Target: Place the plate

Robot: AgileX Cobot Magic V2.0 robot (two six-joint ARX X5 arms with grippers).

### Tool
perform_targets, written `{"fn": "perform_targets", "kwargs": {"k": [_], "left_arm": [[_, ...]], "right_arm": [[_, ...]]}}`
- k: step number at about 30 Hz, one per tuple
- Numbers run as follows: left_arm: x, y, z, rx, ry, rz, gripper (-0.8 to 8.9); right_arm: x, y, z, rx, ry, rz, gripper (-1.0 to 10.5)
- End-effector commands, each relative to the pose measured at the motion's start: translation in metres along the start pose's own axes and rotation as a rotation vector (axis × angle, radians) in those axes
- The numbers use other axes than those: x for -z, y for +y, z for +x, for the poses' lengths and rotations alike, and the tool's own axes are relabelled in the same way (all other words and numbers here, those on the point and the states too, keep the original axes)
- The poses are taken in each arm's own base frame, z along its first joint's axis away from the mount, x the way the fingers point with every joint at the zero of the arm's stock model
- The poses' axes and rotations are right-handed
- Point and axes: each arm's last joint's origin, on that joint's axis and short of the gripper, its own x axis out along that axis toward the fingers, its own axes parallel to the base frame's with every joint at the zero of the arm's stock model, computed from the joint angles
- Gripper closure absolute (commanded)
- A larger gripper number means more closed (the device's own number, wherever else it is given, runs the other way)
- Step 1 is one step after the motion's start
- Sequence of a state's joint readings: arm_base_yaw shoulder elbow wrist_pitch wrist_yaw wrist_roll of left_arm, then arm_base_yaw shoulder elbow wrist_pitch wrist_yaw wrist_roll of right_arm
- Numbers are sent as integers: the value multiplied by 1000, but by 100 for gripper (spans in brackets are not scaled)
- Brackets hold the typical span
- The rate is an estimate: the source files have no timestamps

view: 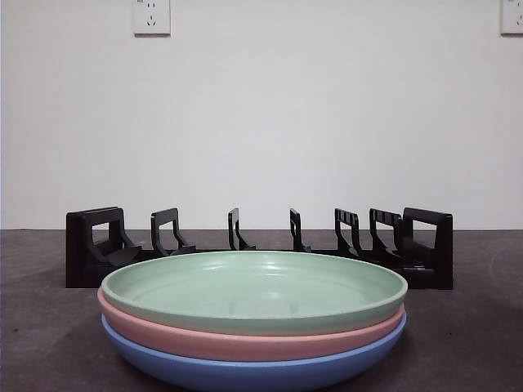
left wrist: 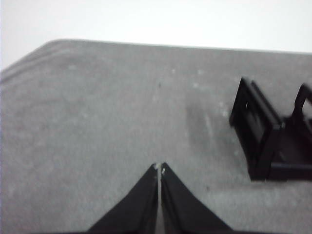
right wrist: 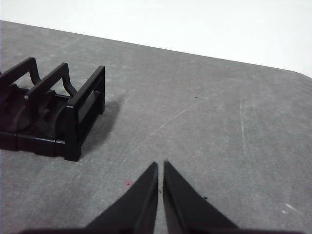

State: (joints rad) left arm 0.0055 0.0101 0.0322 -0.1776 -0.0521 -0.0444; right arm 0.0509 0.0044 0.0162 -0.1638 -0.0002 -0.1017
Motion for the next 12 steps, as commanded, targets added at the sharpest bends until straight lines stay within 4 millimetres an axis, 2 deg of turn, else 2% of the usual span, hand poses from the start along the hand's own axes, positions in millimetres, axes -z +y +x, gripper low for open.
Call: {"fn": "perform_targets", "kwargs": {"k": [1, 12], "left_arm": [[0, 0, 1, 0, -50, -3, 806], [-3, 0, 1, 1, -83, -5, 806]], "right_arm": [[0, 0, 0, 2, -4, -7, 930], [0, 0, 0, 2, -4, -7, 930]]}}
